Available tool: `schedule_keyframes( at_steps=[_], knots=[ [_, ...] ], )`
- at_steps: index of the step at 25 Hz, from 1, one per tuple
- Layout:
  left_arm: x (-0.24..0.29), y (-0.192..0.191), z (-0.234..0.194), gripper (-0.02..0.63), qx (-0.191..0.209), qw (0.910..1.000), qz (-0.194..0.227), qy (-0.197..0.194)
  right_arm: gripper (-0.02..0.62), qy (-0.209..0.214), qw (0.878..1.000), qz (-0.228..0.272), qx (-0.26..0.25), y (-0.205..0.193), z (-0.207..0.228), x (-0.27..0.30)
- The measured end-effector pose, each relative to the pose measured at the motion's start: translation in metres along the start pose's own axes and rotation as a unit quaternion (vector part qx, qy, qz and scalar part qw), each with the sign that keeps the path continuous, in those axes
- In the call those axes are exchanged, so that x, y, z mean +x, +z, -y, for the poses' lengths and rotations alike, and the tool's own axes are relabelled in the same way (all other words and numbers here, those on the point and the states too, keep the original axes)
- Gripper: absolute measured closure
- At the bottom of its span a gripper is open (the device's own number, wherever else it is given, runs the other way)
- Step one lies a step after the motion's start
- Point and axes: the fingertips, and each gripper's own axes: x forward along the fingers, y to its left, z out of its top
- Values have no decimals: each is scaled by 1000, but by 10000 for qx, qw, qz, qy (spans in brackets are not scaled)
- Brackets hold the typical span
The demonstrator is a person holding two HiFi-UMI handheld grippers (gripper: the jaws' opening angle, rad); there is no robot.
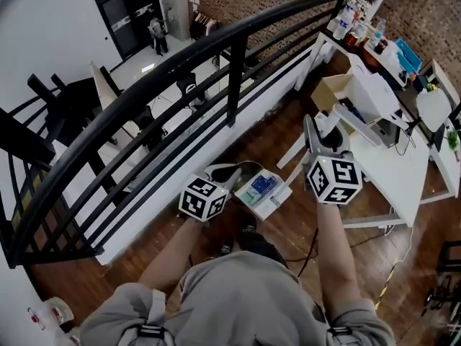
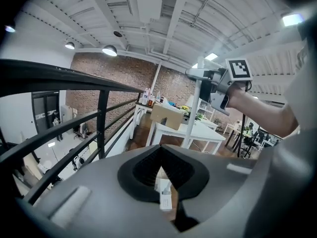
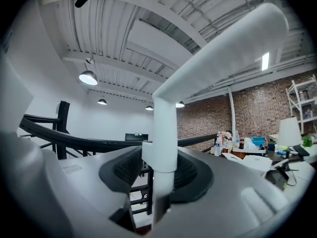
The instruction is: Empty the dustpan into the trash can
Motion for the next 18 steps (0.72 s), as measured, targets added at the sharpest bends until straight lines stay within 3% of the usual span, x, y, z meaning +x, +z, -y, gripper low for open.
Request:
schedule_keyframes(
  at_steps=[5, 12, 18],
  knots=[
    [15, 27, -19, 600, -25, 9996, 148, 234, 461, 507, 9987, -10, 96, 5, -9, 57],
    [25, 46, -54, 600, -198, 9963, 261, 793, 495, 1599, 9864, 4, 377, 3, -35, 134],
    [21, 51, -97, 600, -456, 9941, 341, 926, 499, 1947, 9795, -198, 483, -6, -59, 198]
  ],
)
